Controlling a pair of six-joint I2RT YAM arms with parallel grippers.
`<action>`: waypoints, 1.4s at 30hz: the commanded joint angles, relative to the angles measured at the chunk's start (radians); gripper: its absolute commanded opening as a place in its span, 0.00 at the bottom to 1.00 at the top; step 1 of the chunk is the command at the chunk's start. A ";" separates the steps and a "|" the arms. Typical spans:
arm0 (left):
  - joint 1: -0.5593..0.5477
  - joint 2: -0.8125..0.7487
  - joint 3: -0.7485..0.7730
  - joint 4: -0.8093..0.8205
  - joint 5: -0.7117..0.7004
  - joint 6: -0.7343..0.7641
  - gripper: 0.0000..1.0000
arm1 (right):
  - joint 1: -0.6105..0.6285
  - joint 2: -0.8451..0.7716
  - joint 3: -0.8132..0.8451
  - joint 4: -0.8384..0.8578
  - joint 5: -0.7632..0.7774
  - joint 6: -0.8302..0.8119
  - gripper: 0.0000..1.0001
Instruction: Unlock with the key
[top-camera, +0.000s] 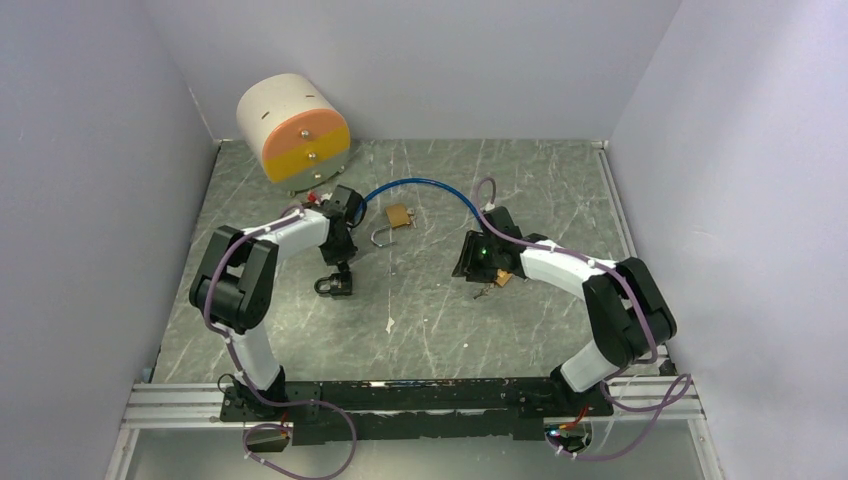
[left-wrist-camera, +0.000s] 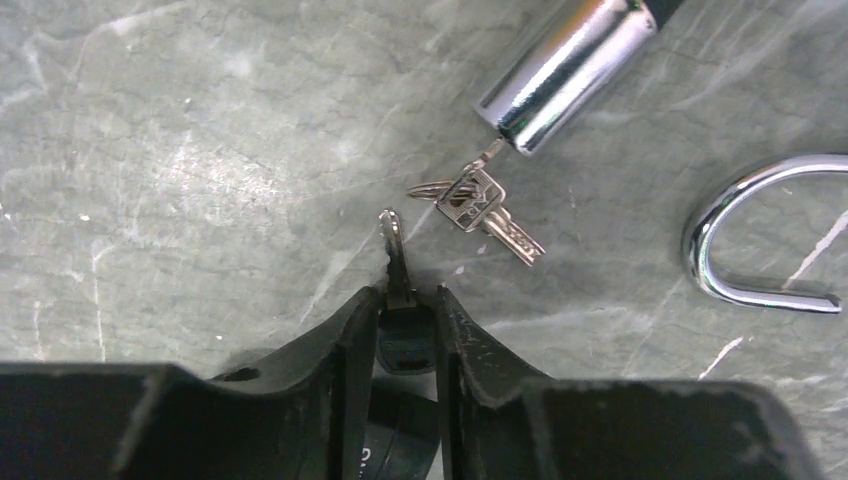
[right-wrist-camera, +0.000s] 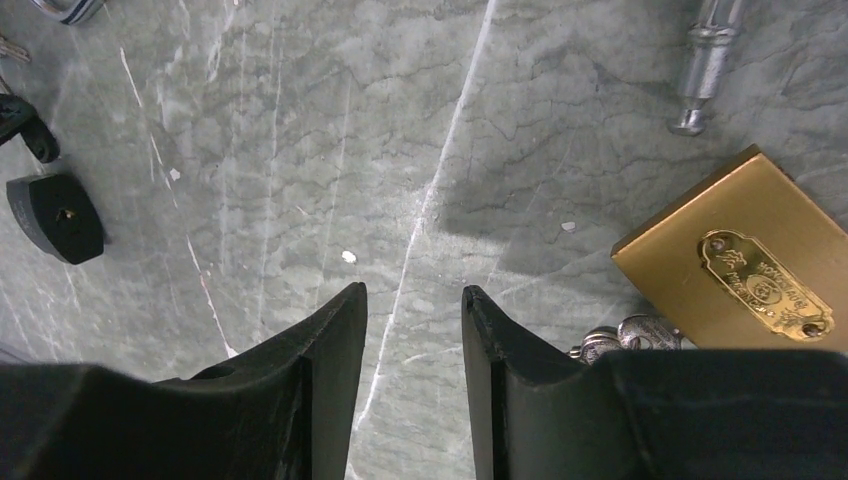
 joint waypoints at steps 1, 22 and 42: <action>-0.007 0.042 -0.067 -0.065 0.002 -0.021 0.25 | 0.012 0.012 0.042 0.027 -0.015 0.011 0.42; -0.308 0.036 -0.090 0.022 0.313 -0.278 0.27 | 0.128 0.047 0.036 0.029 0.037 0.038 0.39; -0.281 -0.545 -0.286 -0.129 -0.082 -0.507 0.56 | 0.364 0.281 0.336 -0.148 0.134 -0.012 0.44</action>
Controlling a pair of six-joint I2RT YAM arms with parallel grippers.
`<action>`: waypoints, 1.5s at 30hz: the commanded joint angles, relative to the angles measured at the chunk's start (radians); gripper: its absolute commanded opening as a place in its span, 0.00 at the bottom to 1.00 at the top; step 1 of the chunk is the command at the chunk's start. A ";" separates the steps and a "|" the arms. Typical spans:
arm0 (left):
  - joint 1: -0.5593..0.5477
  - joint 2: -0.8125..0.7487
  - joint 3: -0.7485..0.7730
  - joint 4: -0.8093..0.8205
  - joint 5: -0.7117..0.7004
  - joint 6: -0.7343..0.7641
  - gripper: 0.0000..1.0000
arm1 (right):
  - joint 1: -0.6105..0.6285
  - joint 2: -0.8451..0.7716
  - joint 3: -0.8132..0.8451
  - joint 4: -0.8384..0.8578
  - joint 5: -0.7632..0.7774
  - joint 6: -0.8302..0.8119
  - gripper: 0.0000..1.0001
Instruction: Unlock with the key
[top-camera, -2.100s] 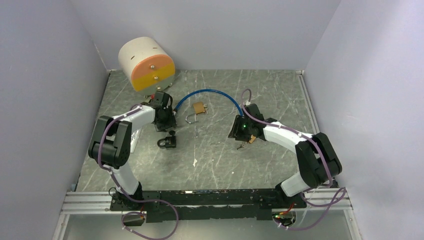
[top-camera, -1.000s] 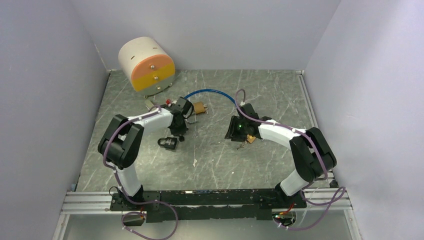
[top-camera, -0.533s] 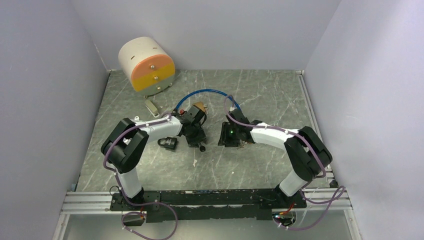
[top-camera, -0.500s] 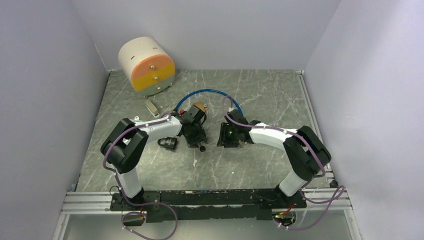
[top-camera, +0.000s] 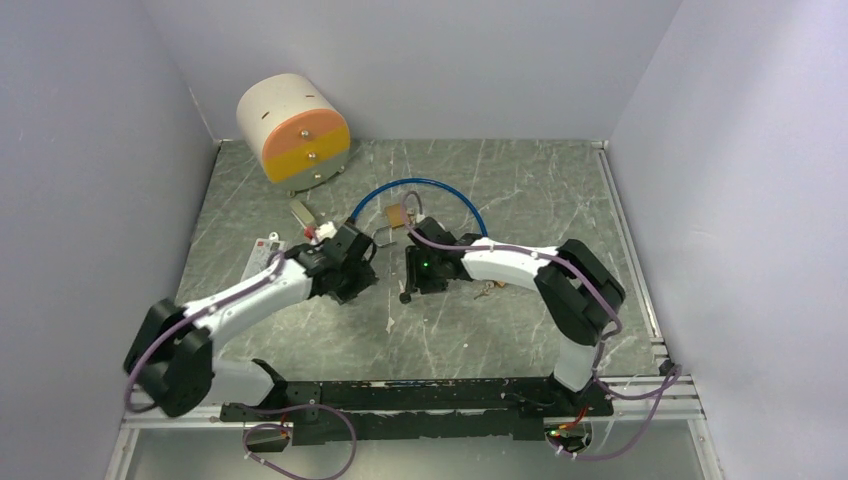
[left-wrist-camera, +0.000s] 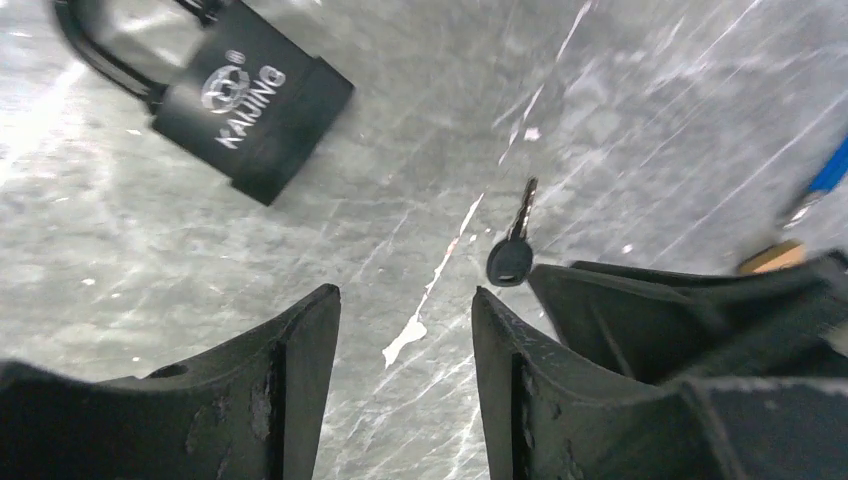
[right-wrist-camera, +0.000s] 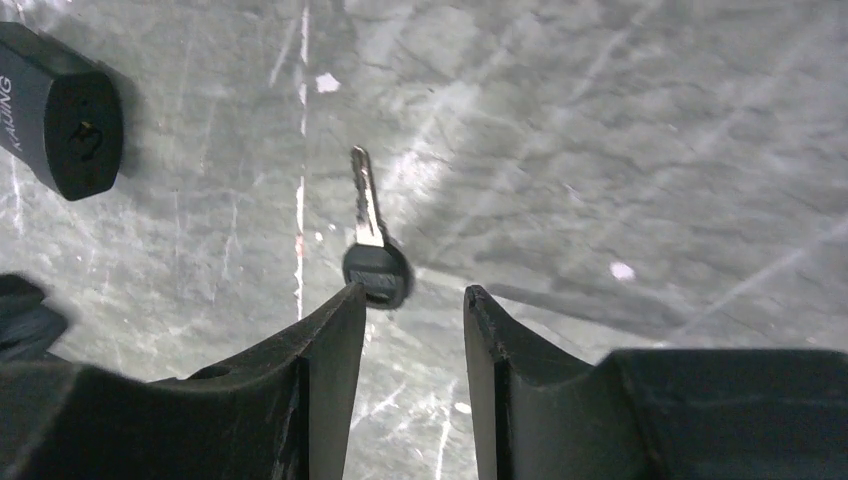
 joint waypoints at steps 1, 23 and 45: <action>0.004 -0.152 -0.042 -0.090 -0.198 -0.115 0.56 | 0.048 0.082 0.126 -0.101 0.052 -0.037 0.45; 0.006 -0.274 -0.168 -0.154 -0.259 -0.267 0.64 | 0.190 0.288 0.342 -0.428 0.321 -0.071 0.23; 0.170 -0.187 -0.309 0.564 0.508 -0.089 0.94 | 0.152 -0.215 -0.135 0.222 0.065 -0.235 0.16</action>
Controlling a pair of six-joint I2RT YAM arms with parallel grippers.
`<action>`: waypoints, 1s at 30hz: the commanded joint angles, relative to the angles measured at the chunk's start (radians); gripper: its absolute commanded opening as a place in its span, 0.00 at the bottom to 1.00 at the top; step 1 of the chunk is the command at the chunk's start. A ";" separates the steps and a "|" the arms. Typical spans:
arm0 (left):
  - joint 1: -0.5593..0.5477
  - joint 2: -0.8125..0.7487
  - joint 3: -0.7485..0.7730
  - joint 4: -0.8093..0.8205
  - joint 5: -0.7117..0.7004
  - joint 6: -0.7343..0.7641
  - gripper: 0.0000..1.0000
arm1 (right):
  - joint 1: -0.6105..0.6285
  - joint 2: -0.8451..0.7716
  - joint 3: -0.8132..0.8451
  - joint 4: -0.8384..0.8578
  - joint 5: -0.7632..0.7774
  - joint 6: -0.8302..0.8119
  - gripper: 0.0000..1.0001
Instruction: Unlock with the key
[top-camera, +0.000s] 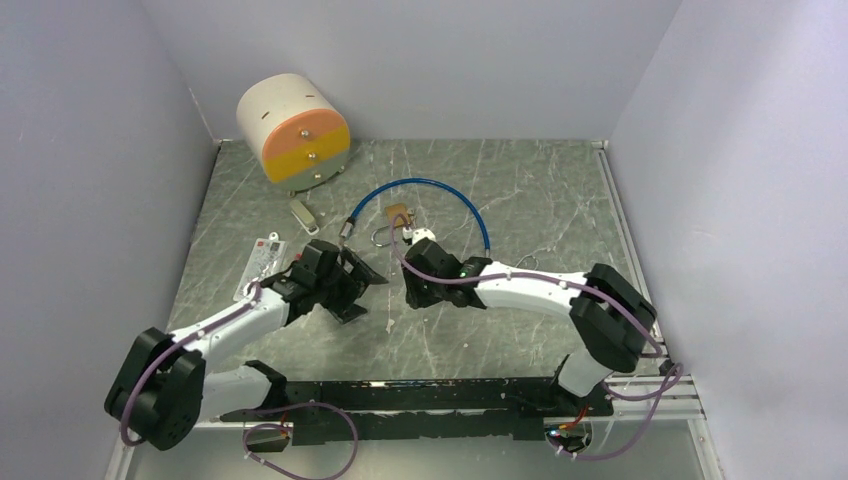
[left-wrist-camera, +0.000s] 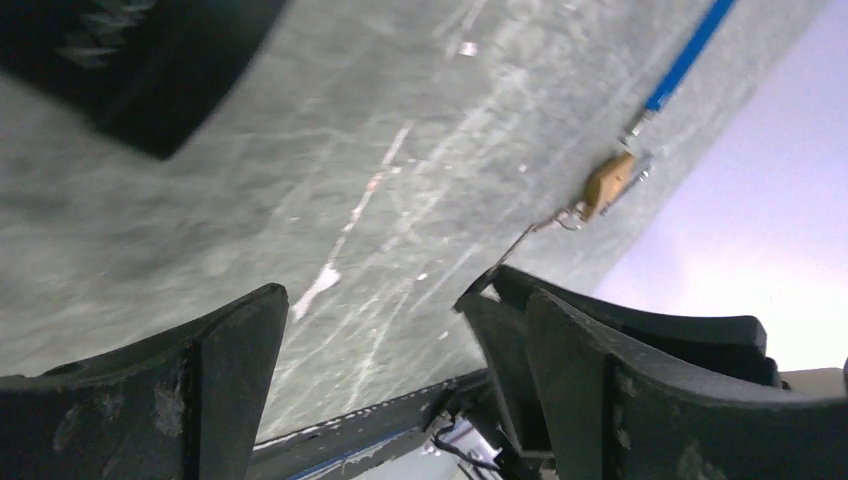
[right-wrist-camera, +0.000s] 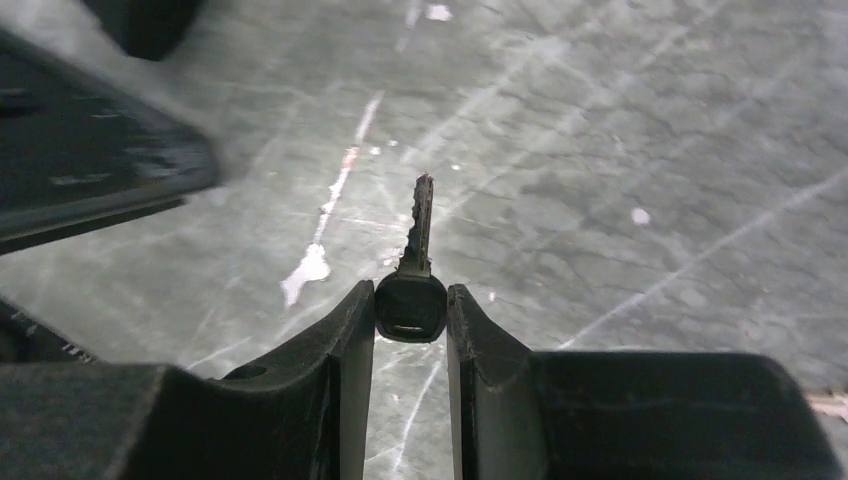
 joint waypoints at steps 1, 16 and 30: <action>0.009 0.077 0.038 0.250 0.198 0.120 0.94 | -0.009 -0.080 -0.062 0.213 -0.146 -0.056 0.16; 0.009 0.244 0.115 0.322 0.373 0.274 0.42 | -0.010 -0.092 -0.045 0.236 -0.282 -0.088 0.17; 0.013 0.209 0.149 0.351 0.420 0.339 0.03 | -0.099 -0.186 -0.053 0.305 -0.403 0.011 0.71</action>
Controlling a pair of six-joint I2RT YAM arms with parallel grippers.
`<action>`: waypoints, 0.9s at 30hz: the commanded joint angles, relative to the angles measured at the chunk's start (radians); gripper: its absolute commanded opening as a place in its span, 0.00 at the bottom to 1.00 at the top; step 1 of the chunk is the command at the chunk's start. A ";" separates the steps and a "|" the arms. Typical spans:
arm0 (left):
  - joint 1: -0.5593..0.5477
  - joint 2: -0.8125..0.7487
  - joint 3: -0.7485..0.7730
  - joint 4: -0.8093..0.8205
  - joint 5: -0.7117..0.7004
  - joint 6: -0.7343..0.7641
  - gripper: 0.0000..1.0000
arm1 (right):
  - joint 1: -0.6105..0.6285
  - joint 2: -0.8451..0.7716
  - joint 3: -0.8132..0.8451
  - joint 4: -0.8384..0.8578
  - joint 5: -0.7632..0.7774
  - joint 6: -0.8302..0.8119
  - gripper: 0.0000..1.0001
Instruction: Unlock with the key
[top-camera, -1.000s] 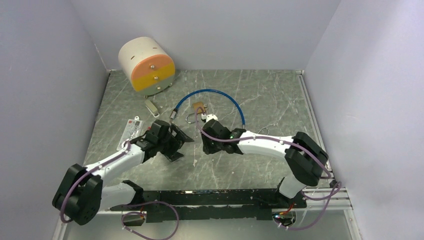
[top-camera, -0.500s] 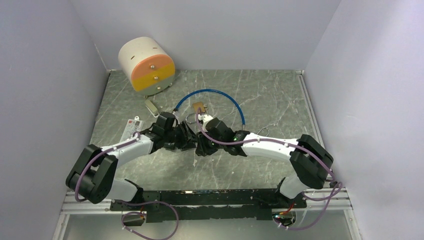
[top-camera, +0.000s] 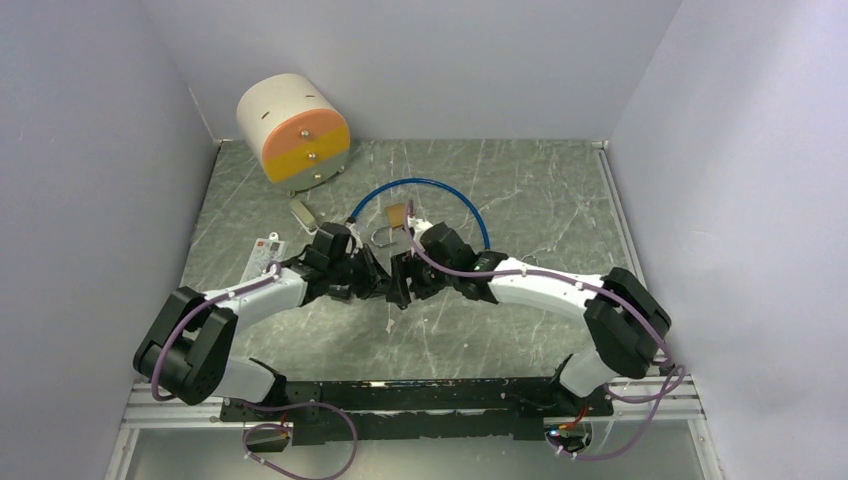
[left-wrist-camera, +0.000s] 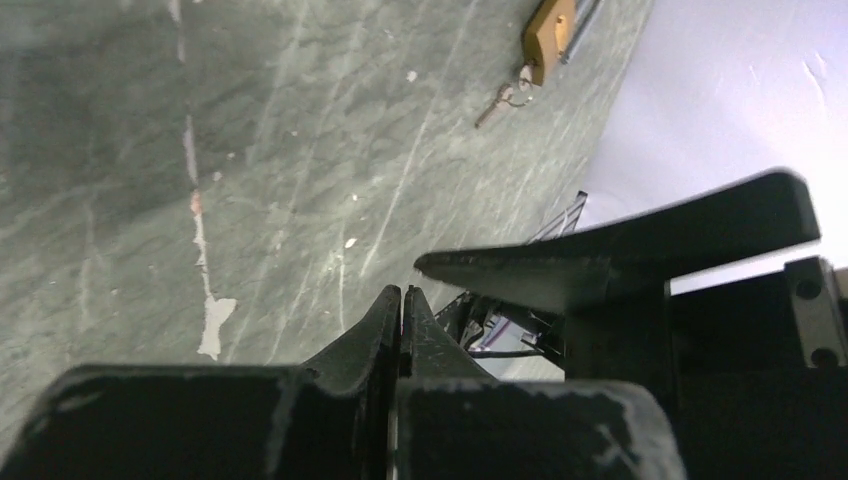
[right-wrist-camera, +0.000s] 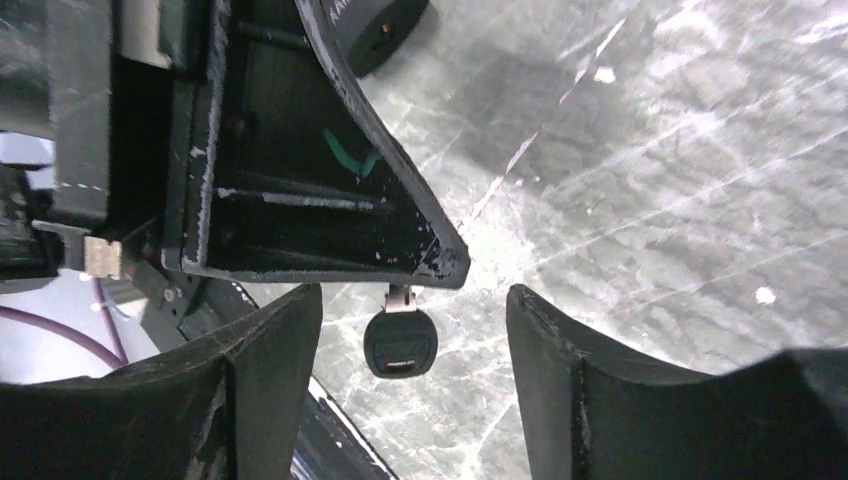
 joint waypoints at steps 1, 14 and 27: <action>0.002 -0.048 0.064 0.074 0.067 0.041 0.02 | -0.053 -0.137 -0.022 0.162 -0.094 0.056 0.76; 0.030 -0.145 0.153 0.337 0.173 -0.046 0.03 | -0.273 -0.342 -0.268 0.691 -0.402 0.408 0.78; 0.083 -0.126 0.118 0.603 0.233 -0.229 0.03 | -0.295 -0.314 -0.267 0.977 -0.394 0.627 0.20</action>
